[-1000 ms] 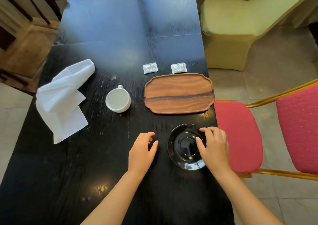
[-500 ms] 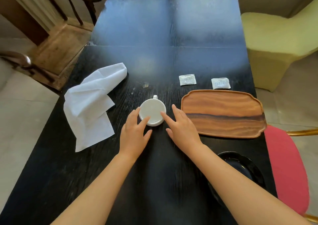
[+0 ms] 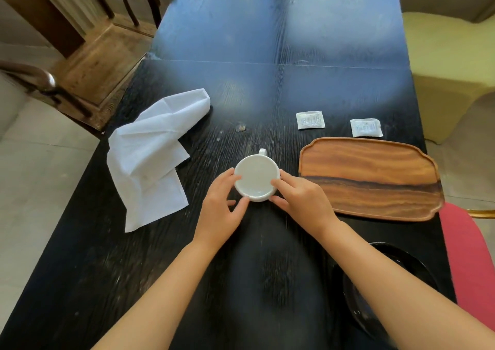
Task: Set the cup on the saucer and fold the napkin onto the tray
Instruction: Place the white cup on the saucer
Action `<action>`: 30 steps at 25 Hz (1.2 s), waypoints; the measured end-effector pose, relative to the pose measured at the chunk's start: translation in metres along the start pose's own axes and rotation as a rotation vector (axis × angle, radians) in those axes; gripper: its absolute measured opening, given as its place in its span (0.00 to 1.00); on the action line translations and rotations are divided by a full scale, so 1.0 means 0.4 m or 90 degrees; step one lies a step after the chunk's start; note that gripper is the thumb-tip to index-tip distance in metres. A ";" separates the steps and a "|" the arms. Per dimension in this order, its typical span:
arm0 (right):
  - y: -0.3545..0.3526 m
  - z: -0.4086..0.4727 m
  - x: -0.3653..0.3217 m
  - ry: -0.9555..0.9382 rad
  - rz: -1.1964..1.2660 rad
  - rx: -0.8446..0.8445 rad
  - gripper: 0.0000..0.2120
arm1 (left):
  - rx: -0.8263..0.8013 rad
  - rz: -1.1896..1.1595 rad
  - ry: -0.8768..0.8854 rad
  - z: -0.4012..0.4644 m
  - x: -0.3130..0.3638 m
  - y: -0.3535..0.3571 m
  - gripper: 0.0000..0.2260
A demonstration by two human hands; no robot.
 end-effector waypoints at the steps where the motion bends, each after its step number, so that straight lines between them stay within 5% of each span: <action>1: -0.013 -0.009 -0.003 -0.010 -0.007 0.010 0.10 | -0.014 -0.072 -0.068 -0.005 -0.006 -0.005 0.21; 5: -0.060 -0.045 -0.014 -0.039 0.001 0.041 0.10 | -0.155 -0.302 -0.350 -0.024 -0.003 0.020 0.19; 10: -0.118 -0.118 0.006 0.046 0.077 0.079 0.18 | -0.166 -0.339 -0.310 -0.066 0.086 0.045 0.15; 15: -0.232 -0.249 0.034 0.365 0.386 0.216 0.20 | -0.198 -0.372 -0.296 -0.140 0.181 0.128 0.15; 21: -0.309 -0.432 0.046 0.564 0.439 0.281 0.16 | -0.249 -0.408 -0.324 -0.276 0.251 0.259 0.14; 30: -0.305 -0.653 -0.004 0.686 0.427 0.272 0.17 | -0.297 -0.319 -0.386 -0.440 0.220 0.382 0.17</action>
Point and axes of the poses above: each hand's wrist, its own z-axis towards the middle knuckle, its own y-axis out of the palm, x = y × z, the point moved 6 cm from there along z, towards the middle knuckle, and after that the axes turned 13 degrees about -y, right-handed, at the moved point
